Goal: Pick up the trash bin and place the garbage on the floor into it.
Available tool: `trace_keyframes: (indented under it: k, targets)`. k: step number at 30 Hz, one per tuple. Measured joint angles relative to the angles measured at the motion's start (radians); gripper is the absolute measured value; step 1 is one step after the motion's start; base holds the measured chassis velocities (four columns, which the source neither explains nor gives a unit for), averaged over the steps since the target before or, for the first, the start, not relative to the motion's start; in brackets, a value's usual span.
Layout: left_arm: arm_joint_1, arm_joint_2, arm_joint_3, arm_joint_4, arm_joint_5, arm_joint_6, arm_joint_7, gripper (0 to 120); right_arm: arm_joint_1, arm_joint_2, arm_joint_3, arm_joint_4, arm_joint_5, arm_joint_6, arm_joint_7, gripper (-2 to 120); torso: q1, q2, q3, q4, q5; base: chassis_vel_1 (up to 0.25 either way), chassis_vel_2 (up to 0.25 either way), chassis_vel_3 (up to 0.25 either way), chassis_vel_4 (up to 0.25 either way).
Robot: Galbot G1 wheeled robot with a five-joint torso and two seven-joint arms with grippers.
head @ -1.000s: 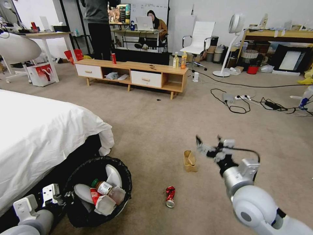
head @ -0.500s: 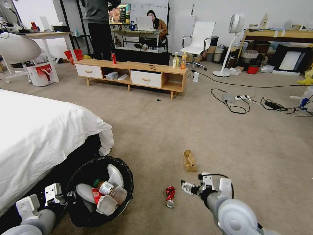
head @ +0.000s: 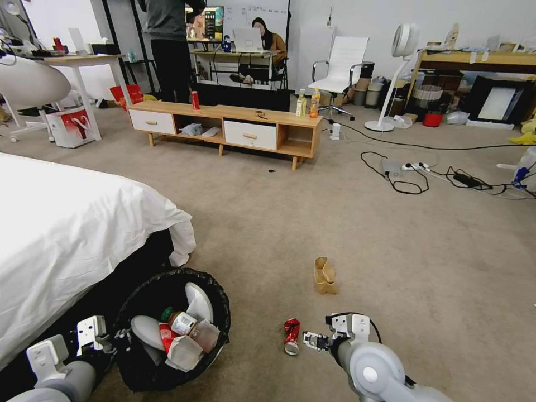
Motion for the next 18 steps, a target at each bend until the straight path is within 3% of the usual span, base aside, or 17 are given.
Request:
trace_keyframes:
  k: [18]
  targets:
    - [-0.001, 0.003, -0.001, 0.006, 0.004, 0.0, 0.004, 1, 0.089, 0.166, -0.099, -0.324, -0.081, 0.029, -0.095, 98, 0.0, 0.0, 0.0, -0.0001, 0.0, 0.0, 0.0, 0.0, 0.0]
